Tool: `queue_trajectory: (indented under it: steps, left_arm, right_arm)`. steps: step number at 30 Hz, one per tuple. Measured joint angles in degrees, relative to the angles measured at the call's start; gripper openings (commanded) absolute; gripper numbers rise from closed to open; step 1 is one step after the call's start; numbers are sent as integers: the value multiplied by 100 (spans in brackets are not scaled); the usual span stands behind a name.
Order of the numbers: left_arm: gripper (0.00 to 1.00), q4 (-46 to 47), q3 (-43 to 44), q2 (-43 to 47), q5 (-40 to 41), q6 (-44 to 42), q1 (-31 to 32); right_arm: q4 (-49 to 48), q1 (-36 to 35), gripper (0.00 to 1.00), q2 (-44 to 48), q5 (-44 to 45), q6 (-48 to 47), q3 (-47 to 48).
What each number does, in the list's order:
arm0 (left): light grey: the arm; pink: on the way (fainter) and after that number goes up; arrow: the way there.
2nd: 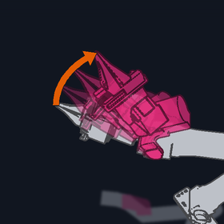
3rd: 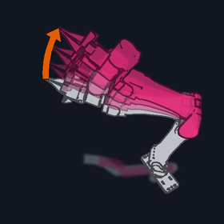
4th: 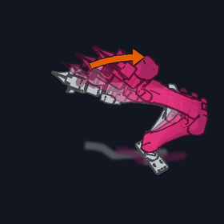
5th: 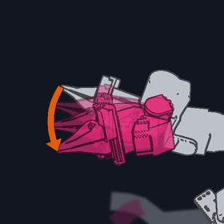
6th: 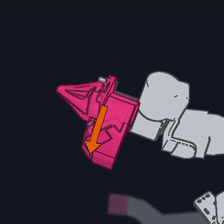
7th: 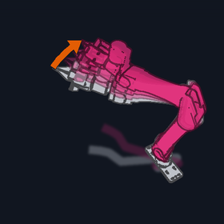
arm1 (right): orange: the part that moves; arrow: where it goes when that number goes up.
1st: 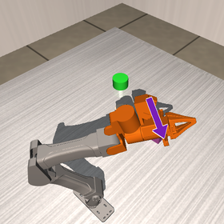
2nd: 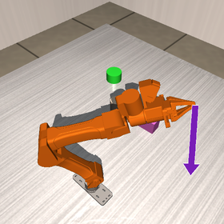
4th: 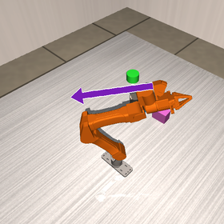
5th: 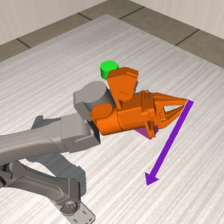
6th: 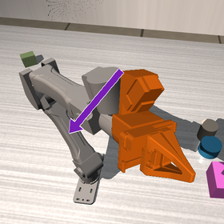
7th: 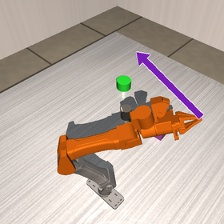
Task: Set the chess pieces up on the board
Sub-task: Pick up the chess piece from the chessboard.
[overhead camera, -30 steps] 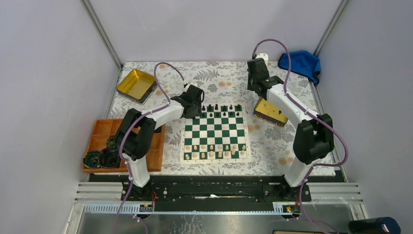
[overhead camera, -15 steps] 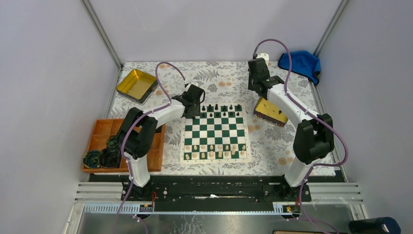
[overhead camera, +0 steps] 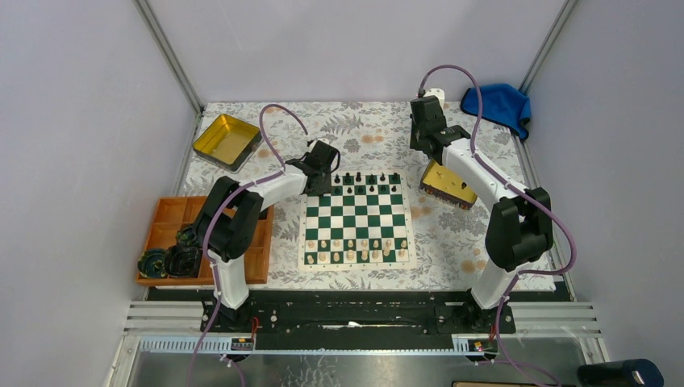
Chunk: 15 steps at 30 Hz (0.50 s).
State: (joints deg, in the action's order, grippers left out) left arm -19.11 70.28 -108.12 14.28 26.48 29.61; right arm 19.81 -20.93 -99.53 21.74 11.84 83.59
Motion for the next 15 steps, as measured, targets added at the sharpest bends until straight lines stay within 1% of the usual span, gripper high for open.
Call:
queue_trajectory:
  steps: [9,15]
  left_arm:
    - [27,-9,0,-7,-20,17,0]
    - [23,-11,-42,-4,-20,20,0]
  right_arm:
    - [0,4,36,-63,-33,0,0]
    - [0,13,36,-114,-39,2,2]
